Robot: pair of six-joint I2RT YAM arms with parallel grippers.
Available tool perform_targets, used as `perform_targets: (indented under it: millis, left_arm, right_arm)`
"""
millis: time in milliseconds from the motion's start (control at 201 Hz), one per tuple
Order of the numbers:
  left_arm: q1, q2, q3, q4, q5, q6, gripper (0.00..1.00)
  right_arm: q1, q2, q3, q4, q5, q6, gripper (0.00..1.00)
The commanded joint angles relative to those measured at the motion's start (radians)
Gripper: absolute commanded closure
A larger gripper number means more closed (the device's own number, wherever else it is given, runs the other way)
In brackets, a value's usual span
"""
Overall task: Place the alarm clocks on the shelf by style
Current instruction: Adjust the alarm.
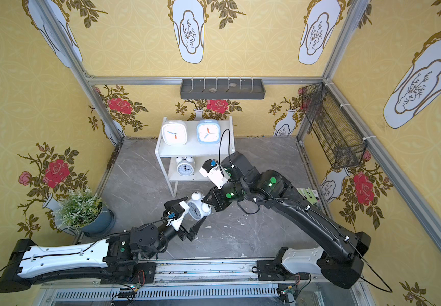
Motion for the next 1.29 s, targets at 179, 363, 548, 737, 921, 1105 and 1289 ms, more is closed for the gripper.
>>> perform_targets:
  millis: [179, 363, 548, 737, 921, 1105, 1289]
  left_arm:
    - [0.002, -0.002, -0.012, 0.039, 0.014, -0.001, 0.01]
    - [0.002, -0.01, -0.021, 0.042, 0.02, -0.005, 0.01]
    - [0.002, -0.012, -0.028, 0.046, 0.02, -0.006, 0.01]
    - [0.002, -0.016, -0.031, 0.045, 0.031, -0.012, 0.01]
    - [0.003, -0.025, -0.04, 0.045, 0.052, -0.019, 0.01]
    - [0.003, -0.036, -0.045, 0.043, 0.06, -0.023, 0.01]
    - [0.005, -0.04, -0.045, 0.051, 0.065, -0.014, 0.01]
  right_arm:
    - [0.001, 0.008, 0.015, 0.071, -0.024, -0.008, 1.0]
    - [0.001, 0.011, 0.021, 0.071, -0.025, -0.011, 1.0]
    - [0.001, 0.012, 0.025, 0.065, -0.023, -0.013, 1.0]
    - [0.0, 0.012, 0.027, 0.065, -0.02, -0.014, 1.0]
    - [0.001, 0.013, 0.036, 0.061, -0.019, -0.013, 1.0]
    - [0.001, 0.013, 0.034, 0.062, -0.021, -0.014, 1.0]
    - [0.002, 0.022, 0.037, 0.062, -0.028, -0.014, 1.0]
